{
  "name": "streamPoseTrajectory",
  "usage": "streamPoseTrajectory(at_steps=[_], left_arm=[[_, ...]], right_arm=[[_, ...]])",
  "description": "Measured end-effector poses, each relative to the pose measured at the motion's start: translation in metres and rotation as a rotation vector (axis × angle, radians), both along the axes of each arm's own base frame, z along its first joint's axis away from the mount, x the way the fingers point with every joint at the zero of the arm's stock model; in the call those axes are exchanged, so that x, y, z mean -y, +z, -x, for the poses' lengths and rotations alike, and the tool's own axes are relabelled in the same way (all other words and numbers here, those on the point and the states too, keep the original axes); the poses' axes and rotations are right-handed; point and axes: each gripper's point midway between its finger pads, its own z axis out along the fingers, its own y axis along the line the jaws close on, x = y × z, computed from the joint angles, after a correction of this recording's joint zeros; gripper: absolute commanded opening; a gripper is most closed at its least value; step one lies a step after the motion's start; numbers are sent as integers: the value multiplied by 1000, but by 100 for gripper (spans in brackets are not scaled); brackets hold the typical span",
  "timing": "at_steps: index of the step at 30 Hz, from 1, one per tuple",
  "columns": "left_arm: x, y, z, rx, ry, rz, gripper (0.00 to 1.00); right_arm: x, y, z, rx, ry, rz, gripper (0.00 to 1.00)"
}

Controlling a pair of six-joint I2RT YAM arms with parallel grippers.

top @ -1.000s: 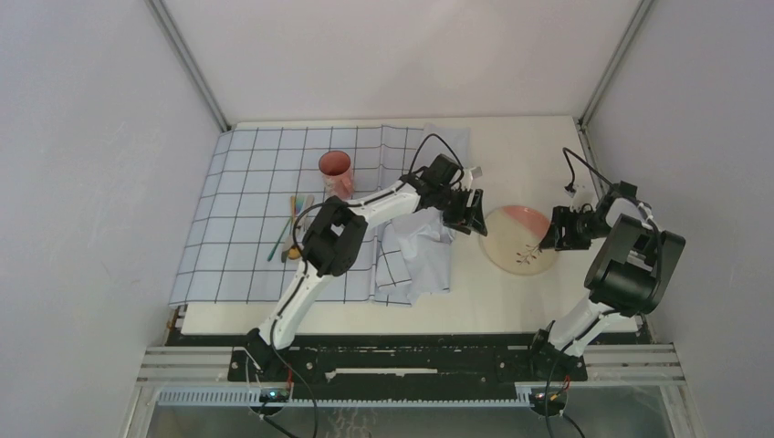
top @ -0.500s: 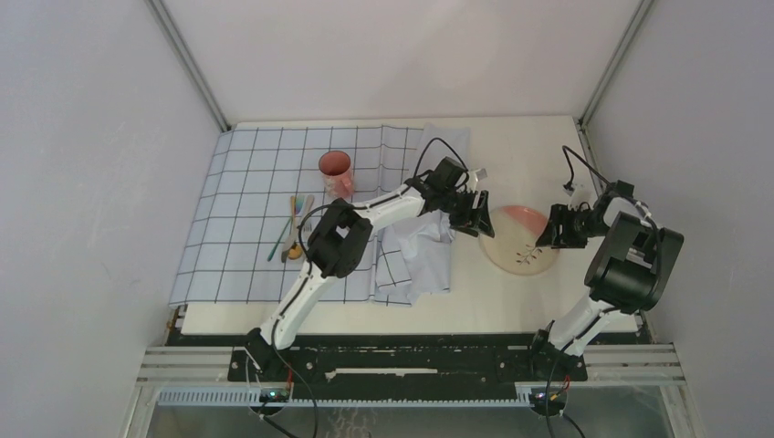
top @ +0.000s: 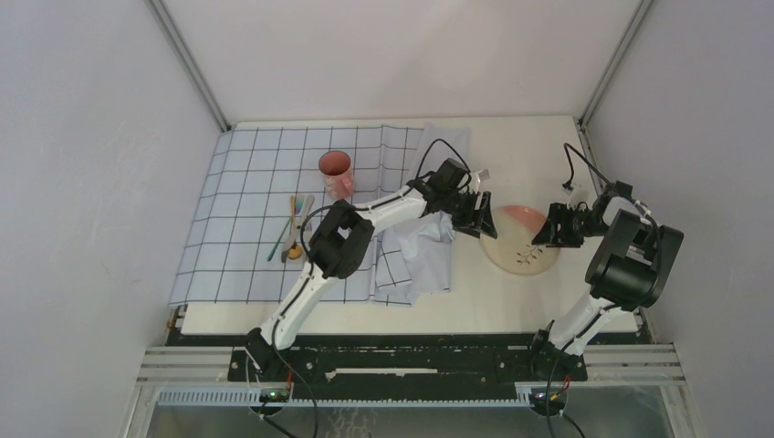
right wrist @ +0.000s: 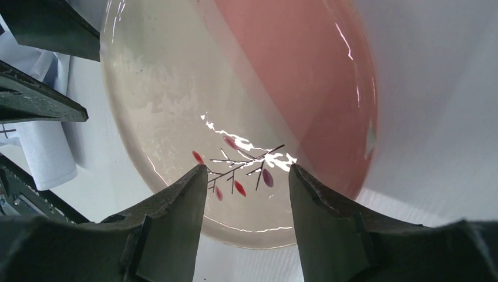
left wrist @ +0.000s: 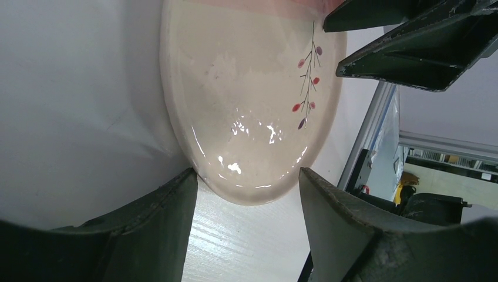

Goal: Set the dinner table for one person
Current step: Pick up the plate at the center of the board.

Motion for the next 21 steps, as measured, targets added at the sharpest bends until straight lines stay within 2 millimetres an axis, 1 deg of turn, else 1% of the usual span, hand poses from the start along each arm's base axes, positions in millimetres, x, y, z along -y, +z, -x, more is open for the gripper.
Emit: streamPoseTrajectory(at_steps=[5, 10, 13, 16, 18, 21], left_arm=[[1, 0, 1, -4, 2, 1, 69], [2, 0, 4, -3, -4, 0, 69], [3, 0, 5, 2, -11, -2, 69], [3, -1, 6, 3, -14, -2, 69], [3, -1, 6, 3, -17, -1, 69], [3, -1, 7, 4, -20, -2, 69]], right_arm=[[-3, 1, 1, -9, 7, -28, 62], [-1, 2, 0, -12, 4, -76, 62], [9, 2, 4, -22, -22, -71, 63], [28, 3, 9, -32, -61, -12, 64], [35, 11, 11, -18, -78, 27, 66], [48, 36, 12, 45, -98, 129, 68]])
